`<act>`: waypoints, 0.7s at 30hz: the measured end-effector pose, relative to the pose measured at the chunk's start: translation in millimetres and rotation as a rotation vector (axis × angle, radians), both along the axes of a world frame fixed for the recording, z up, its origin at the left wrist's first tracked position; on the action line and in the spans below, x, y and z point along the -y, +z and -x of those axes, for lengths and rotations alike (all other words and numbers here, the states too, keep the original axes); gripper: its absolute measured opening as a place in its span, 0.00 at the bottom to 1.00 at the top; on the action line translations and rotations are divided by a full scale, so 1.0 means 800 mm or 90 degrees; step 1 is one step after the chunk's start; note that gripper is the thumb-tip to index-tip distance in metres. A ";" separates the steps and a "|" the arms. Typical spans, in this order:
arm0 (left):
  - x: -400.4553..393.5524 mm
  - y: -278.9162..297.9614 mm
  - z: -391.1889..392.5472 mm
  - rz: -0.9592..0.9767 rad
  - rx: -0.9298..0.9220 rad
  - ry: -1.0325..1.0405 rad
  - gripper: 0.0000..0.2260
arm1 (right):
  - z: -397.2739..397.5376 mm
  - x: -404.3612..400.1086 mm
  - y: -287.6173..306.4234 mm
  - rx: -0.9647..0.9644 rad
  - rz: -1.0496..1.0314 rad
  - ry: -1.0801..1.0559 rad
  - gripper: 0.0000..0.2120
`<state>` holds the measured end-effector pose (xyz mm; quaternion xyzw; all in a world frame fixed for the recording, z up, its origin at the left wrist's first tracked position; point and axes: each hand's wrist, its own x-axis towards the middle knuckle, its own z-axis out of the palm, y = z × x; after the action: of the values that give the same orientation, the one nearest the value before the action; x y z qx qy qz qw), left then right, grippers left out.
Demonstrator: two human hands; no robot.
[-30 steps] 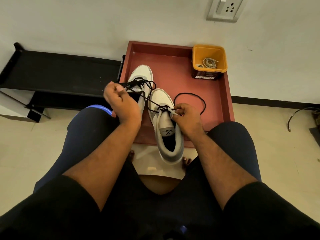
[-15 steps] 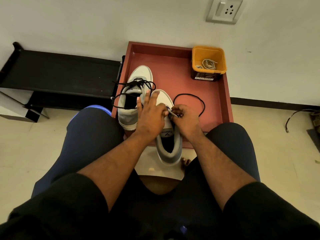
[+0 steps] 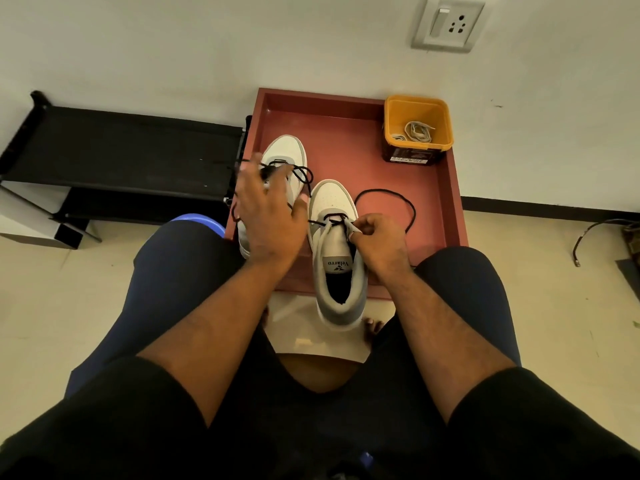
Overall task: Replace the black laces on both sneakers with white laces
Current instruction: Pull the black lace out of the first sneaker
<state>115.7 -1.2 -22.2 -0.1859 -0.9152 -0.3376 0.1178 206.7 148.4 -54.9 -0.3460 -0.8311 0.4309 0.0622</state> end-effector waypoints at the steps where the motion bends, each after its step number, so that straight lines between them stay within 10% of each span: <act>1: -0.006 -0.004 -0.010 0.084 0.022 -0.074 0.20 | 0.000 0.000 -0.001 0.003 -0.008 0.012 0.09; 4: -0.017 -0.018 -0.029 0.120 0.232 -0.184 0.19 | -0.003 0.004 0.001 -0.004 -0.039 0.046 0.09; 15: -0.013 -0.034 0.001 -0.129 0.418 -0.027 0.03 | -0.003 -0.017 0.020 0.004 0.011 0.038 0.19; 21: -0.012 -0.035 -0.013 -0.082 0.413 -0.171 0.17 | -0.001 0.002 0.002 0.097 -0.298 0.291 0.21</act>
<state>125.7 8.7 -50.4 -0.1800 -0.8492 -0.4485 -0.2128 207.6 146.8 -53.0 -0.1580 -0.9660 0.2039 -0.0206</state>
